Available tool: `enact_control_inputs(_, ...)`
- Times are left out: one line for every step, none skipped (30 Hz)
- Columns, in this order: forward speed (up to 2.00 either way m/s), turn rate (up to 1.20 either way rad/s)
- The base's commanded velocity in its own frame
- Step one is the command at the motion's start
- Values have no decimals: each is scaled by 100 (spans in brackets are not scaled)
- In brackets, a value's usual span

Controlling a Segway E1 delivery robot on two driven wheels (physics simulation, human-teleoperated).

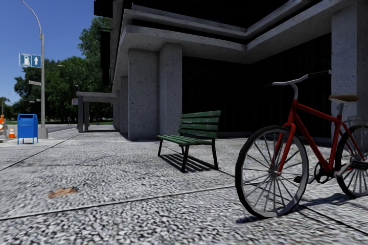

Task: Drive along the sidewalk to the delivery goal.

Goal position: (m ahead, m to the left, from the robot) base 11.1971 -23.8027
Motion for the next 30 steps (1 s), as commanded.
enact_control_inputs(-79, -44)
enact_control_inputs(-79, -44)
enact_control_inputs(-79, -49)
enact_control_inputs(-79, -51)
enact_control_inputs(-79, -51)
enact_control_inputs(-79, -51)
enact_control_inputs(-79, -51)
enact_control_inputs(-79, -51)
enact_control_inputs(-79, -51)
enact_control_inputs(-79, -51)
enact_control_inputs(-79, -51)
enact_control_inputs(-79, -51)
enact_control_inputs(-79, -51)
enact_control_inputs(-79, -51)
enact_control_inputs(-79, -51)
enact_control_inputs(-79, -51)
enact_control_inputs(-79, -51)
enact_control_inputs(-78, -51)
enact_control_inputs(-78, -51)
enact_control_inputs(-78, -51)
enact_control_inputs(-78, -51)
enact_control_inputs(-78, -51)
enact_control_inputs(-78, -51)
enact_control_inputs(-78, -51)
enact_control_inputs(-78, -51)
enact_control_inputs(-78, -51)
enact_control_inputs(-78, -51)
enact_control_inputs(-78, -51)
enact_control_inputs(-78, -51)
enact_control_inputs(-76, -41)
